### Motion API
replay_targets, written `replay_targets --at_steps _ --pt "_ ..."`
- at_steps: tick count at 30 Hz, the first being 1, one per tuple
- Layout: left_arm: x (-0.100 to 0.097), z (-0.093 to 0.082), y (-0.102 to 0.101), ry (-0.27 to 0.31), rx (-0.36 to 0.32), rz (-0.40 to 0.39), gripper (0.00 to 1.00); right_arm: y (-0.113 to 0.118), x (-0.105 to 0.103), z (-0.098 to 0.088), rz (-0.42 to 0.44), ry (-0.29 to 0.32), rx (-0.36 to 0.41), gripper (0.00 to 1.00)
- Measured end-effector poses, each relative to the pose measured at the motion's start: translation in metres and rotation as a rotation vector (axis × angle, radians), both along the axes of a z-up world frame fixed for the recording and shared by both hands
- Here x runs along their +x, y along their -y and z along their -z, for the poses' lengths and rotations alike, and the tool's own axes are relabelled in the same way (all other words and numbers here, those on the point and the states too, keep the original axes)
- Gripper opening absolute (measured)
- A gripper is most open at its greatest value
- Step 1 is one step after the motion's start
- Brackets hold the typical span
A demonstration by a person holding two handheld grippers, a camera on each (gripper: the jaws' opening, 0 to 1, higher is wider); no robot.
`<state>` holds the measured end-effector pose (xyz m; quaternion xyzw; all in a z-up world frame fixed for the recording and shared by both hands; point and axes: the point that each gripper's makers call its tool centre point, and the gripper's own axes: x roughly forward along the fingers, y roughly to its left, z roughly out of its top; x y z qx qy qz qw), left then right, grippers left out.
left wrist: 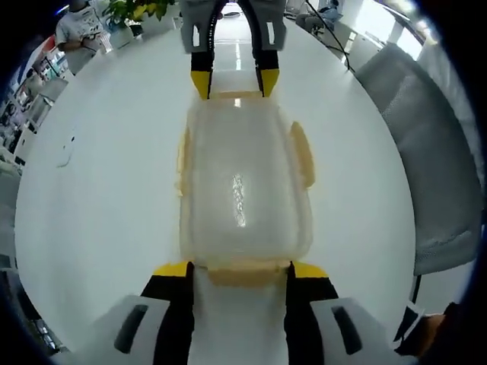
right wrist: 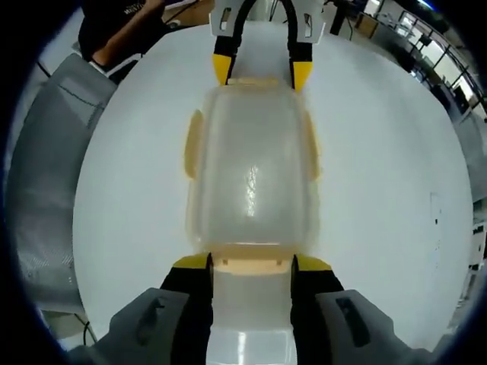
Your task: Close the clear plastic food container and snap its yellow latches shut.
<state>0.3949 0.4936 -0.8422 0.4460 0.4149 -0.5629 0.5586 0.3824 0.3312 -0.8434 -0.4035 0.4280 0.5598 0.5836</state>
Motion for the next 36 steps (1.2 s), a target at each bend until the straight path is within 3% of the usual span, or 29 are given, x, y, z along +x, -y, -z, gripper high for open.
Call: replay_targets --at_steps 1,2,7,22,31,36 --pt "-0.009 0.008 0.004 -0.027 -0.04 -0.006 0.33 0.0 -0.002 0.0 -0.021 0.001 0.0 0.35" --pt "-0.006 0.003 0.0 -0.029 -0.045 -0.019 0.33 0.0 -0.001 0.0 -0.037 0.013 -0.005 0.36" --pt "-0.005 -0.001 0.001 -0.026 -0.033 -0.013 0.33 0.0 -0.002 0.001 -0.028 0.004 -0.017 0.36" --pt "-0.006 0.0 0.002 -0.031 -0.086 -0.027 0.32 0.001 0.0 0.003 -0.025 0.007 -0.028 0.35" --pt "-0.019 -0.001 0.006 -0.054 -0.074 -0.034 0.32 0.004 -0.009 0.002 -0.036 -0.004 -0.023 0.35" --pt "-0.024 -0.014 0.008 -0.021 -0.056 -0.059 0.32 0.006 -0.009 -0.008 -0.068 0.001 0.002 0.35"
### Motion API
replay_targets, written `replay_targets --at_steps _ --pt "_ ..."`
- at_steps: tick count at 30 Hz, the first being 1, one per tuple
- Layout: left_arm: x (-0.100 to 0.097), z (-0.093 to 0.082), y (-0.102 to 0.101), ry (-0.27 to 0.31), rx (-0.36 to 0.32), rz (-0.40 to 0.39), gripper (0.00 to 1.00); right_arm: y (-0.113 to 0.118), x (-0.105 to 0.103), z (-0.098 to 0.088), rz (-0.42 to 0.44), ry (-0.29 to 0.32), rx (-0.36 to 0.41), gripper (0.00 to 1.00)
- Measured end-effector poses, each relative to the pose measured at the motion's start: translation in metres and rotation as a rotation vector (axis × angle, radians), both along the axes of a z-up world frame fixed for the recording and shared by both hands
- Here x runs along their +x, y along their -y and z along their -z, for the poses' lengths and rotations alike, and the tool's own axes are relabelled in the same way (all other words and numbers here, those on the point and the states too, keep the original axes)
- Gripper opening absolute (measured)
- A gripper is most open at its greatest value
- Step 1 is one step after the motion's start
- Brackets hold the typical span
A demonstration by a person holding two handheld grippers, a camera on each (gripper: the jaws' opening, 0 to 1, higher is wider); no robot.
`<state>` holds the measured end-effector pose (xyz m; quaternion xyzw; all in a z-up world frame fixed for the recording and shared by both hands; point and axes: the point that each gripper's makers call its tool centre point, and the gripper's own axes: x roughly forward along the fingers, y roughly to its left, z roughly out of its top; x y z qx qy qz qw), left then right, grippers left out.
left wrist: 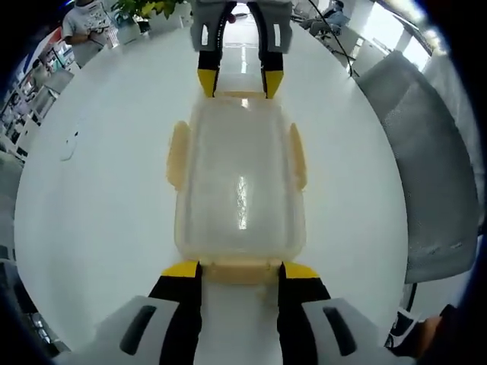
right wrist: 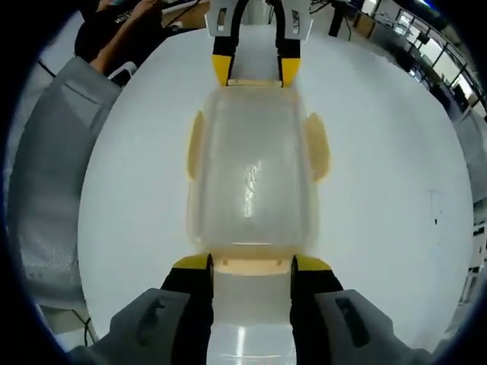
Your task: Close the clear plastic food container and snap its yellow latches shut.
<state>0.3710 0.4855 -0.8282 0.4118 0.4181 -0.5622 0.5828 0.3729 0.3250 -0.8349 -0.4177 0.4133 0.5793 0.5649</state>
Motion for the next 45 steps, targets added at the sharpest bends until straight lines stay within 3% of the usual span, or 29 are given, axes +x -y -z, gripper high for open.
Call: replay_targets --at_steps 10,28,45 --pt "-0.014 -0.032 0.007 0.027 0.038 -0.08 0.33 0.006 -0.005 -0.034 -0.067 0.024 0.086 0.35" --pt "-0.01 -0.081 0.08 0.092 0.033 -0.08 0.33 0.077 -0.004 -0.083 -0.068 0.09 0.147 0.35" --pt "0.0 -0.074 0.181 0.074 0.007 -0.026 0.33 0.18 -0.002 -0.085 -0.009 0.086 0.119 0.35"
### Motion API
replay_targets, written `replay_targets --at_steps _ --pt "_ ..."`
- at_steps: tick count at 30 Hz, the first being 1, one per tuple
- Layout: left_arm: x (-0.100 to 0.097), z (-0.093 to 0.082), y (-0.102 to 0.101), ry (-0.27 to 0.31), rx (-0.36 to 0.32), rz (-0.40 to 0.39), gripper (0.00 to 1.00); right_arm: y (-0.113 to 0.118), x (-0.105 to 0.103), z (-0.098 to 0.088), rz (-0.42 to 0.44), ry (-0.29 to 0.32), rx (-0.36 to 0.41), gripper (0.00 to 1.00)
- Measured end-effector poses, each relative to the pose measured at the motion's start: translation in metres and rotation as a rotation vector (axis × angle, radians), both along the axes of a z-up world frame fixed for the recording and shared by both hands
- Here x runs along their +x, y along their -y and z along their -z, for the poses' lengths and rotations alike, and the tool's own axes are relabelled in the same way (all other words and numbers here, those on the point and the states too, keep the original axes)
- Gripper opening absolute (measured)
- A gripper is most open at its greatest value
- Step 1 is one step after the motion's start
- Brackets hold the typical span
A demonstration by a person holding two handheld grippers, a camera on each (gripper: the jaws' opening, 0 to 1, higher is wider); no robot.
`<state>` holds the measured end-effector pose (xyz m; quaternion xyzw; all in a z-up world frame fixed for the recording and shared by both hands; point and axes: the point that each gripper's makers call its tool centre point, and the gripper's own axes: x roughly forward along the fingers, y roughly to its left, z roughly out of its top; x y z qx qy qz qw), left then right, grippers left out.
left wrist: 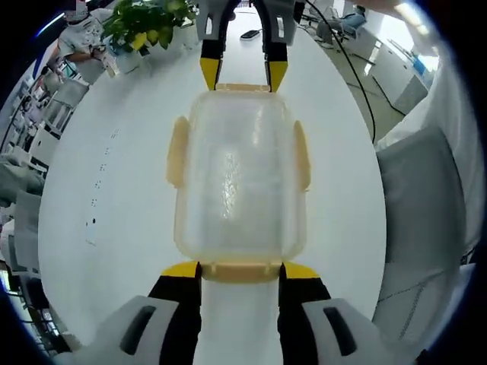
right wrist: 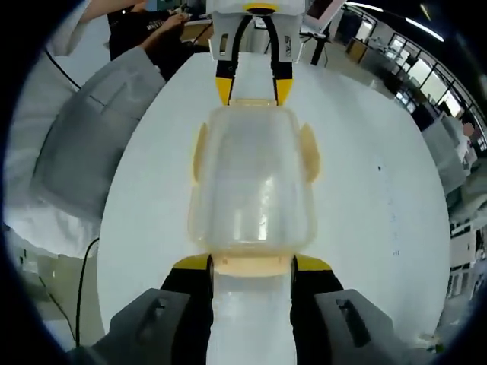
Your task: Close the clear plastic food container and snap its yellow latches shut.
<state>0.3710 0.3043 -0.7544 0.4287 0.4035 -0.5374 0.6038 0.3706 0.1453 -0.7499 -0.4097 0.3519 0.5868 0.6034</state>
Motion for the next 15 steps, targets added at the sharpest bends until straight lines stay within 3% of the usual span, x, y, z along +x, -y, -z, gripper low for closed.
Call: replay_targets --at_steps 8,15 --pt "0.006 0.01 0.044 -0.016 0.009 0.036 0.33 0.043 0.0 0.011 0.031 -0.018 -0.031 0.35" --pt "0.002 0.018 0.063 -0.043 0.012 0.044 0.33 0.062 -0.005 0.017 0.041 -0.034 -0.031 0.36"
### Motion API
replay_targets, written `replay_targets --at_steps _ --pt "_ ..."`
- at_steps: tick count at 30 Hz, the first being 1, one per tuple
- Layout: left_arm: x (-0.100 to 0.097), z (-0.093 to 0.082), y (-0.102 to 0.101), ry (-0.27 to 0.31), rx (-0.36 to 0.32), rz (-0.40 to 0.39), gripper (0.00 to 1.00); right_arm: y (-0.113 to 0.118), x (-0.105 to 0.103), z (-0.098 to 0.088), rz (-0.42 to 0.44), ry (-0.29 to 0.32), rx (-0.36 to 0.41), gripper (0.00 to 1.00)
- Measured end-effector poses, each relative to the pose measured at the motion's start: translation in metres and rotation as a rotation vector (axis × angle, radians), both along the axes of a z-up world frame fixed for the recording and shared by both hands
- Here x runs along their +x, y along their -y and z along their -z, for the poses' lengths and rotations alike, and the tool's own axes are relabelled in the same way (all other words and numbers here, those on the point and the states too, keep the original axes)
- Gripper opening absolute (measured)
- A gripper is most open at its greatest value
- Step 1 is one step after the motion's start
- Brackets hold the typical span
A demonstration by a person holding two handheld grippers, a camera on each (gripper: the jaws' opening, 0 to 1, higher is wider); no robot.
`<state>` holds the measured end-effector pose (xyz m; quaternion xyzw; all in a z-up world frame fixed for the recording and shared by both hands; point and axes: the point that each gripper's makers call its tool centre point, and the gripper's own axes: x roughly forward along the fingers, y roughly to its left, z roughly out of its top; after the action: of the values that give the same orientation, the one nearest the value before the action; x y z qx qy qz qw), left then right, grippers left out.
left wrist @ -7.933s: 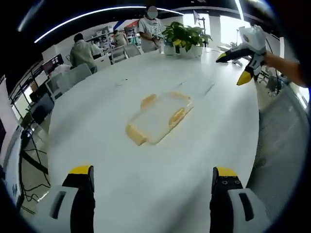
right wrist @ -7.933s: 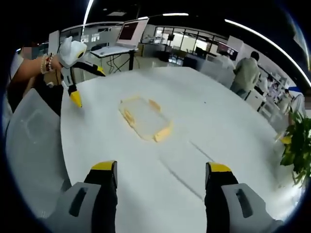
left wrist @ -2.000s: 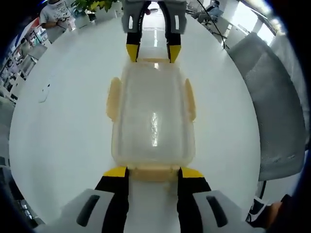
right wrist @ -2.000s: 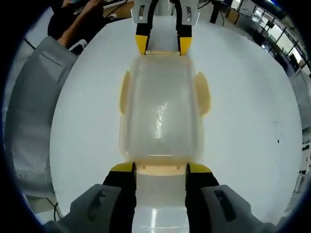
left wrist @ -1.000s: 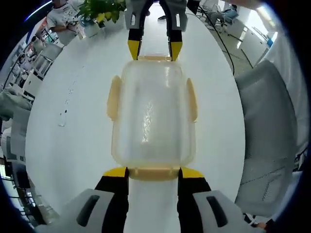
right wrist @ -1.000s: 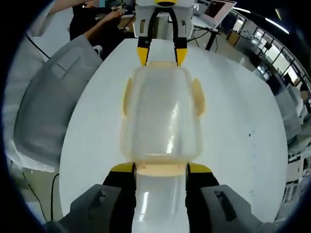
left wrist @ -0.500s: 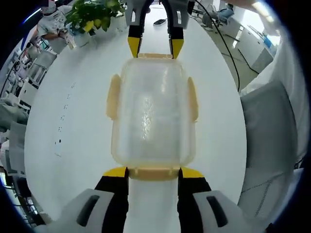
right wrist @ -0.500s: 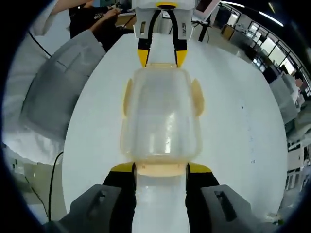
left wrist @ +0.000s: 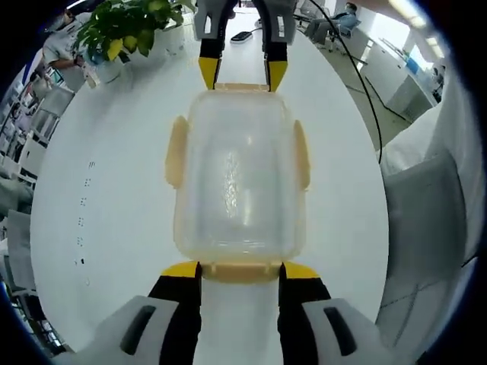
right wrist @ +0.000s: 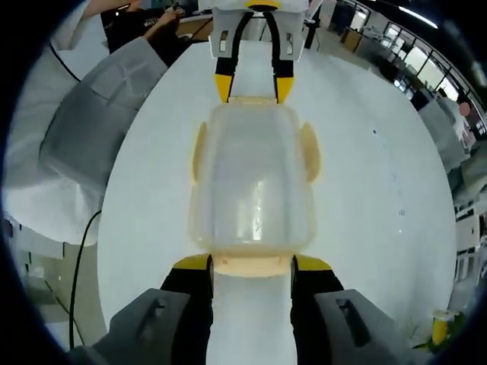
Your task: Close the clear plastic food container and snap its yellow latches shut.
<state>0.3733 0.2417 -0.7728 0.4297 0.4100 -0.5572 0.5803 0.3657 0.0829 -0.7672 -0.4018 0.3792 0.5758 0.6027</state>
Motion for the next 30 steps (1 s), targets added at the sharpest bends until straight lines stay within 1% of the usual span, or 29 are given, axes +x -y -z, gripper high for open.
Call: replay_targets --at_steps 7,11,14,19,21,25,30 --pt "0.002 0.003 -0.002 -0.005 0.022 0.003 0.33 -0.002 0.0 0.007 0.0 -0.003 -0.004 0.36" --pt "0.004 0.005 -0.006 0.003 0.043 0.008 0.33 -0.006 0.001 0.009 -0.003 -0.006 -0.01 0.36" --pt "0.005 0.007 -0.007 0.006 0.045 0.008 0.33 -0.005 0.002 0.011 0.0 -0.009 -0.016 0.36" --pt "0.003 0.007 0.001 -0.003 0.027 0.008 0.33 0.003 0.001 0.018 0.004 -0.012 -0.042 0.36" --pt "0.003 0.01 0.0 -0.008 0.035 0.012 0.33 0.003 0.001 0.017 0.004 -0.014 -0.032 0.36" --pt "0.004 0.009 0.0 -0.01 0.032 0.01 0.33 0.002 0.001 0.017 0.0 -0.019 -0.033 0.36" --pt "0.0 0.009 -0.001 -0.014 0.039 -0.001 0.33 0.001 0.004 0.016 -0.023 -0.006 -0.036 0.36"
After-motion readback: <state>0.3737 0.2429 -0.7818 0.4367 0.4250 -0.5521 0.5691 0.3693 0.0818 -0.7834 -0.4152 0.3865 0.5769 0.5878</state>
